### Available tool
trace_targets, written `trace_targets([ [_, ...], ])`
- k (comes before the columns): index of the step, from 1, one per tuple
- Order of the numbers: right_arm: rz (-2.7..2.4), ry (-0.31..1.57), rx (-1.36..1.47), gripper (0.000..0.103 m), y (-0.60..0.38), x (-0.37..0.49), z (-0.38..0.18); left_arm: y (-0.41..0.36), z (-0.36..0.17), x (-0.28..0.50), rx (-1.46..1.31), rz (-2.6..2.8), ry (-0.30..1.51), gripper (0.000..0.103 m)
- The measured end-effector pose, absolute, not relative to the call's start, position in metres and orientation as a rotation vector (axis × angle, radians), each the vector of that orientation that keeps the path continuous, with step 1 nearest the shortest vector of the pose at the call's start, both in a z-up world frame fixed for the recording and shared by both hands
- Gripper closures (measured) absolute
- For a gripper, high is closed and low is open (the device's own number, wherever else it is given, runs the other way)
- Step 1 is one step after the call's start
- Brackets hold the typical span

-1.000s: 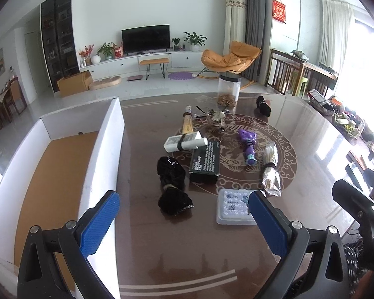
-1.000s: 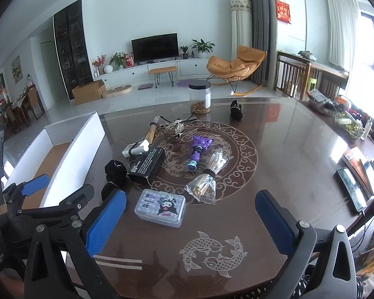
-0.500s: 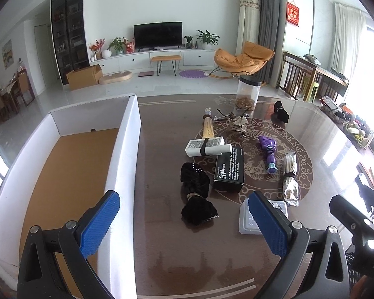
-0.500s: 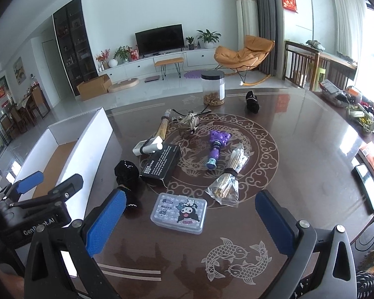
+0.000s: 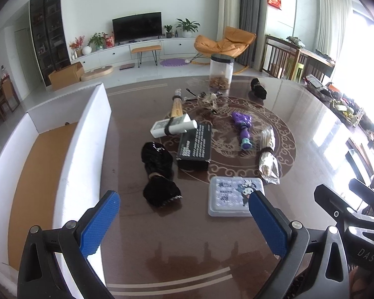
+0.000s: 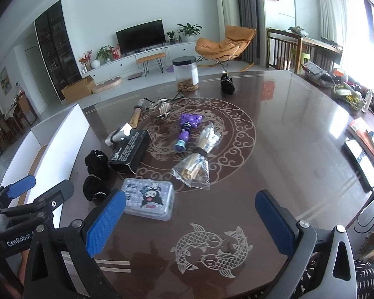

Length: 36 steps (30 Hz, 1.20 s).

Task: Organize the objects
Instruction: 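Move both tools toward the objects on the table, then grasp the clear Kuromi pencil box with the right tool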

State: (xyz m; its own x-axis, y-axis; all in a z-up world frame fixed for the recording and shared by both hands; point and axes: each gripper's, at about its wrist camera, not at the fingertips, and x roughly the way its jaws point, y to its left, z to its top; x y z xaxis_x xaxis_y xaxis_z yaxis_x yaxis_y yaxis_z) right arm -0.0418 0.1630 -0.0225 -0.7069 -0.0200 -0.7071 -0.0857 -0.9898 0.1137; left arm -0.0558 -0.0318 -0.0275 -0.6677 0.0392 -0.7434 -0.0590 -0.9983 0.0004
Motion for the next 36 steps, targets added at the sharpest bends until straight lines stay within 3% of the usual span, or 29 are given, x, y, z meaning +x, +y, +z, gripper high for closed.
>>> trace_targets([
  [10,2.820,0.244,-1.253,0.000,0.188,-0.035,-0.063,-0.008,-0.079,-0.057,-1.414,2.736,0.119,0.000],
  [19,2.819,0.296,-1.364,0.000,0.196,-0.038,-0.085,-0.015,-0.124,-0.066,-1.538,2.690,0.083,0.000],
  [28,3.037,0.182,-1.602,0.000,0.158,-0.090,-0.102,-0.025,-0.146,-0.063,-1.595,2.649,0.054,0.000],
  [31,3.152,-0.019,-1.688,0.000,0.136,-0.115,-0.106,-0.026,-0.147,-0.059,-1.571,2.643,0.066,0.000],
  [36,3.159,-0.596,-1.882,0.000,0.091,-0.149,-0.122,-0.029,-0.147,-0.055,-1.546,2.640,0.077,0.000],
])
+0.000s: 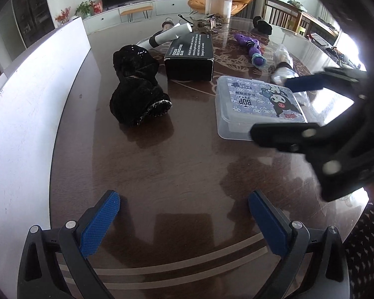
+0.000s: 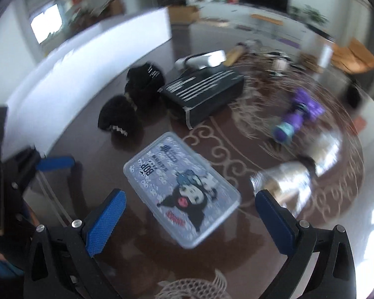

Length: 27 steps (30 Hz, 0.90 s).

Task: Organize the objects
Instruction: 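Grasp the clear Kuromi pencil box with the right tool, then grasp the black fabric bundle with the left tool while the right tool holds the pencil box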

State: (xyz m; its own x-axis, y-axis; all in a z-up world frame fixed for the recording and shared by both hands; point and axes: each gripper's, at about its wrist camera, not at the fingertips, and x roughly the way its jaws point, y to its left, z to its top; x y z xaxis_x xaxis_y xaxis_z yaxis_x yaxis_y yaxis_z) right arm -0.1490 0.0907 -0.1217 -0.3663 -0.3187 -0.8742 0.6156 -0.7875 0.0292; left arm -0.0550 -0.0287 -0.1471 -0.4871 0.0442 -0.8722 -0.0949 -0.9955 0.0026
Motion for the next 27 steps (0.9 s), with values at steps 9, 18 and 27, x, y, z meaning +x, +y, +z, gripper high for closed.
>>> trace_targets([
  [9,-2.073,0.514,1.331,0.020,0.052,-0.171,-0.140,-0.026,-0.147,-0.055,-1.528,2.641,0.085,0.000],
  [18,-2.355,0.307,1.396,0.039,0.113,-0.136,-0.138,-0.028,-0.147,-0.051,-1.488,2.661,0.081,0.000],
  [27,-2.673,0.082,1.479,0.037,0.158,-0.121,-0.127,-0.027,-0.147,-0.059,-1.539,2.667,0.053,0.000],
])
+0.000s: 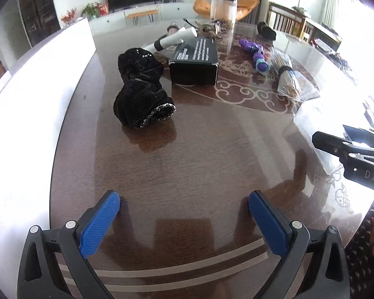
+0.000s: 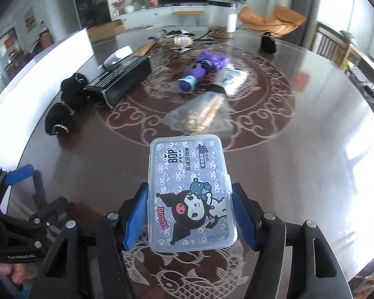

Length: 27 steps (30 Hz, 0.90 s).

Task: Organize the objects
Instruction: 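Grasp the black fabric bundle with the left tool while the right tool holds the pencil box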

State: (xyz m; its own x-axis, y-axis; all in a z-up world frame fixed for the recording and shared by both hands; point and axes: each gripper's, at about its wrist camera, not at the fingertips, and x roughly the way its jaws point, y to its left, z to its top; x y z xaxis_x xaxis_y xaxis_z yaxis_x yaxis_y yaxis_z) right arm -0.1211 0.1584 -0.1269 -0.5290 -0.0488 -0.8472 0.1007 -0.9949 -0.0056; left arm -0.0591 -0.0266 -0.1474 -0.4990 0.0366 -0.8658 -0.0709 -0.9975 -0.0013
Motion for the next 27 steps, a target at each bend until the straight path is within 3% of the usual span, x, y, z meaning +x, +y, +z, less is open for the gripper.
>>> trace_targets([
  [4,-2.678,0.111,1.494,0.037,0.152,-0.130,-0.130,-0.038,-0.142,-0.067,-1.562,2.644,-0.015,0.000],
  [8,-2.674,0.139,1.494,0.025,0.146,-0.134,-0.132,-0.050,-0.123,-0.096,-1.523,2.711,-0.117,0.000],
  [12,-2.684,0.126,1.484,0.025,0.151,-0.116,-0.130,-0.058,-0.112,-0.141,-1.530,2.761,-0.193,0.000],
  [17,-2.705,0.076,1.472,0.024,0.159,-0.113,-0.127,-0.053,-0.134,-0.186,-1.650,2.717,-0.117,0.000],
  [21,-2.722,0.048,1.451,0.016,0.162,-0.111,-0.124,-0.051,-0.143,-0.187,-1.646,2.699,-0.092,0.000],
  [22,-2.724,0.041,1.449,0.016,0.163,-0.111,-0.123,-0.051,-0.144,-0.182,-1.608,2.704,-0.095,0.006],
  [26,-2.714,0.027,1.473,0.015,0.164,-0.114,-0.126,-0.042,-0.139,-0.160,-1.493,2.746,0.011,0.055],
  [27,-2.708,0.028,1.481,0.015,0.164,-0.115,-0.127,-0.040,-0.138,-0.155,-1.487,2.740,0.015,0.057],
])
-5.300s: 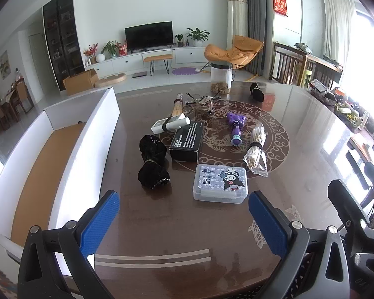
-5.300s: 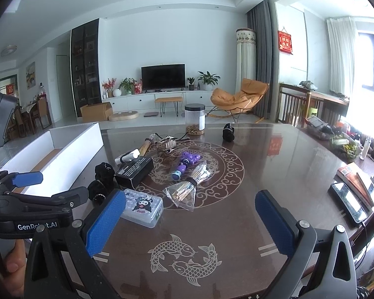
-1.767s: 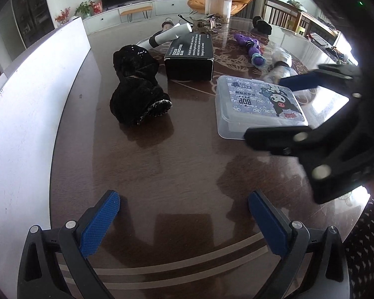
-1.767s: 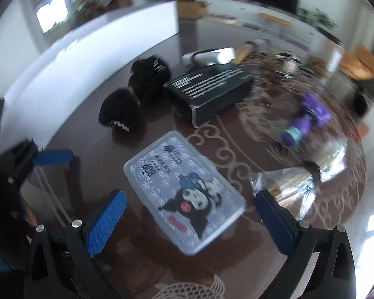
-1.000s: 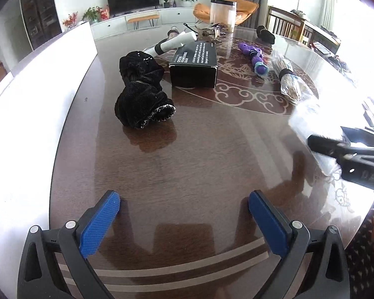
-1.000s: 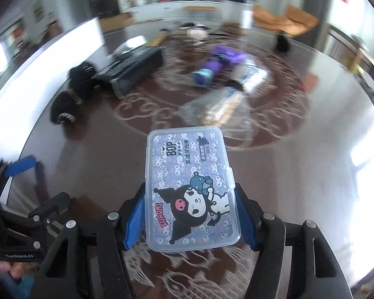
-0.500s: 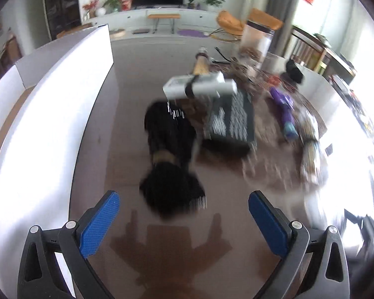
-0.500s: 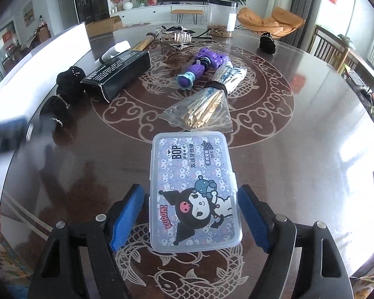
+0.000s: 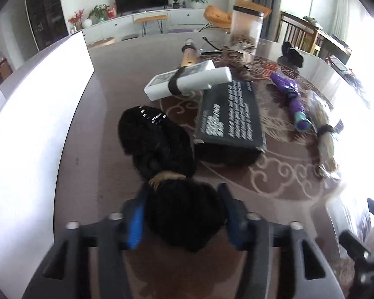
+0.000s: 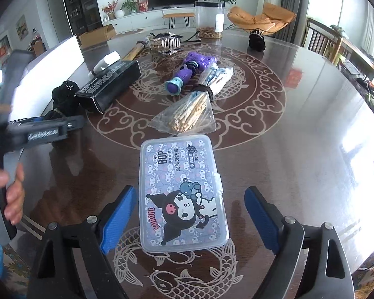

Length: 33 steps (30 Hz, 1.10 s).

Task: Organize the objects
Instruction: 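Grasp the black fabric bundle with the left tool while the right tool holds the pencil box, then carry both items into the cardboard box and open both tools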

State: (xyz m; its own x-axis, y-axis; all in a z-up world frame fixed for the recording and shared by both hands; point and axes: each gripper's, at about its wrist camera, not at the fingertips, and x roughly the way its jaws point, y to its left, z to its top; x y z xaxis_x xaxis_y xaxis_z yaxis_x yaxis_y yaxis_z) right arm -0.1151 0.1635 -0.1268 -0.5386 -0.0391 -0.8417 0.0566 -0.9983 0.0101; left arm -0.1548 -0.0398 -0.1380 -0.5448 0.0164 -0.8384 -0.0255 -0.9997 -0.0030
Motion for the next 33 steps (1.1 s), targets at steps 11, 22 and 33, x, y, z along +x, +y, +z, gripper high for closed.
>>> trace_targets([
  [11,-2.663,0.060,1.568,0.012,0.159,-0.123,-0.140,-0.012,-0.147,-0.109,-1.502,2.712,0.036,0.000],
  [22,-2.633,0.058,1.612,0.000,0.161,-0.124,-0.142,-0.018,-0.149,-0.110,-1.557,2.583,0.113,0.000],
  [33,-2.518,0.101,1.715,0.042,0.162,-0.128,-0.129,-0.015,-0.133,-0.113,-1.485,2.524,0.081,0.070],
])
